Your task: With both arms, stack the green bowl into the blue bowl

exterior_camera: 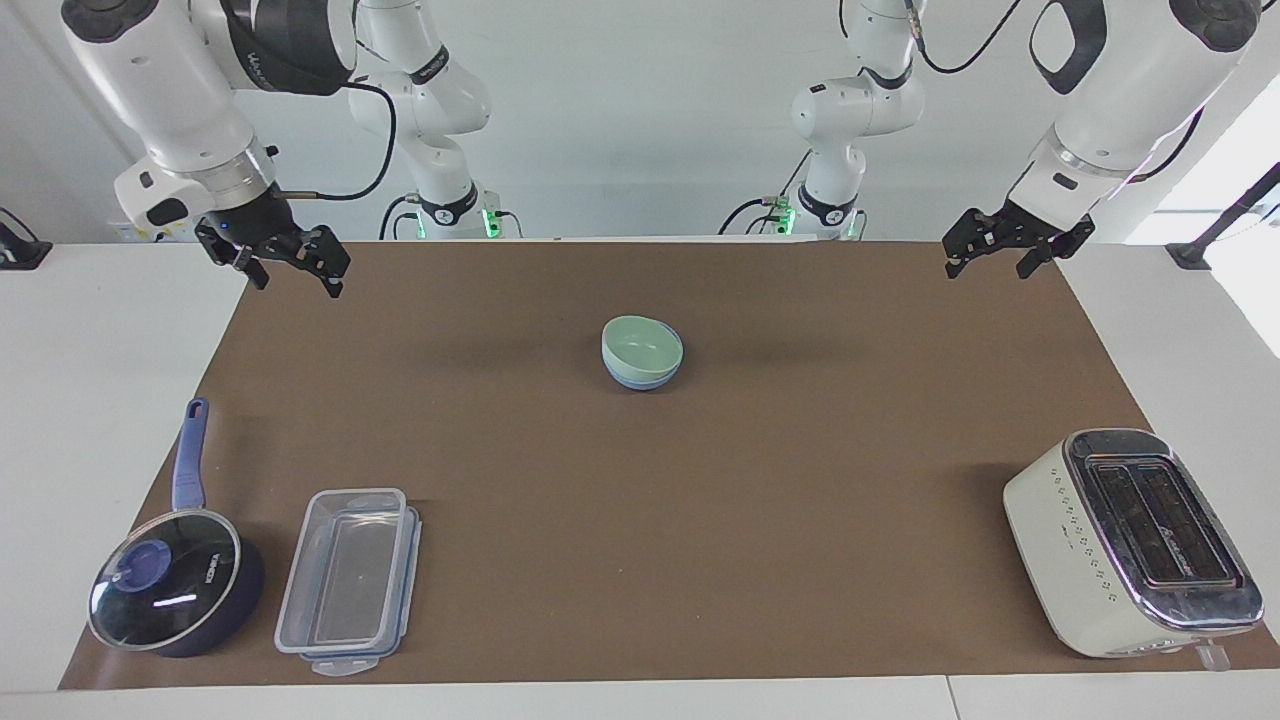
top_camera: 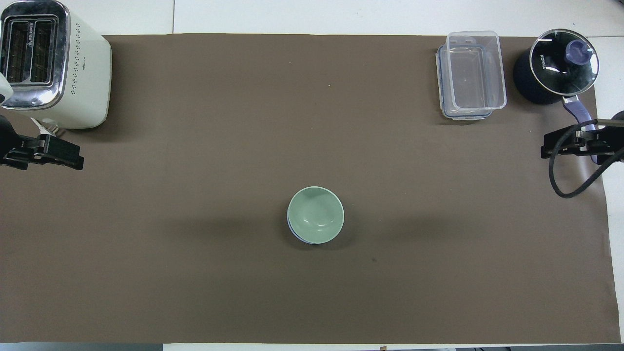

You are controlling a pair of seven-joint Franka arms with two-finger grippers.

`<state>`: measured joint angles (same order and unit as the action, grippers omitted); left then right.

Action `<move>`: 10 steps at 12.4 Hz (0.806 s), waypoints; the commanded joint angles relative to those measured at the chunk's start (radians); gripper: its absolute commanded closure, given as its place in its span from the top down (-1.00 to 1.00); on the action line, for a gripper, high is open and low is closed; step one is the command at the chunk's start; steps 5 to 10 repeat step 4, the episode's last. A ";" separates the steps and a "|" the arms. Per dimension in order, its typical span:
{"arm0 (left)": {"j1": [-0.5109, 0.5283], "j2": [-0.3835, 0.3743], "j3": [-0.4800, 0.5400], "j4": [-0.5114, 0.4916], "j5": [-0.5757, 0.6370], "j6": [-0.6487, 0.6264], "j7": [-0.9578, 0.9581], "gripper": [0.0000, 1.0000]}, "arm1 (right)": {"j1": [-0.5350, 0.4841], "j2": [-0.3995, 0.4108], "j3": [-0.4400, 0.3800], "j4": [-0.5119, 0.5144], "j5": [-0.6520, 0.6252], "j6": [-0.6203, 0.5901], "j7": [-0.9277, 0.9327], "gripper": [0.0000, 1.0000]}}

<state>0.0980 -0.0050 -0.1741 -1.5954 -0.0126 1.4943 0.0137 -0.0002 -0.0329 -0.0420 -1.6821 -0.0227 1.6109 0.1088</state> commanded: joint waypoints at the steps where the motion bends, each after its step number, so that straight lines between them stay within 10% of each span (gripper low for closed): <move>1: 0.016 -0.021 -0.015 -0.023 0.019 0.003 -0.001 1.00 | -0.003 -0.027 0.005 -0.027 0.014 -0.003 0.020 1.00; 10: 0.016 -0.021 -0.015 -0.023 0.019 0.003 -0.001 1.00 | -0.003 -0.027 0.005 -0.030 0.014 -0.003 0.017 1.00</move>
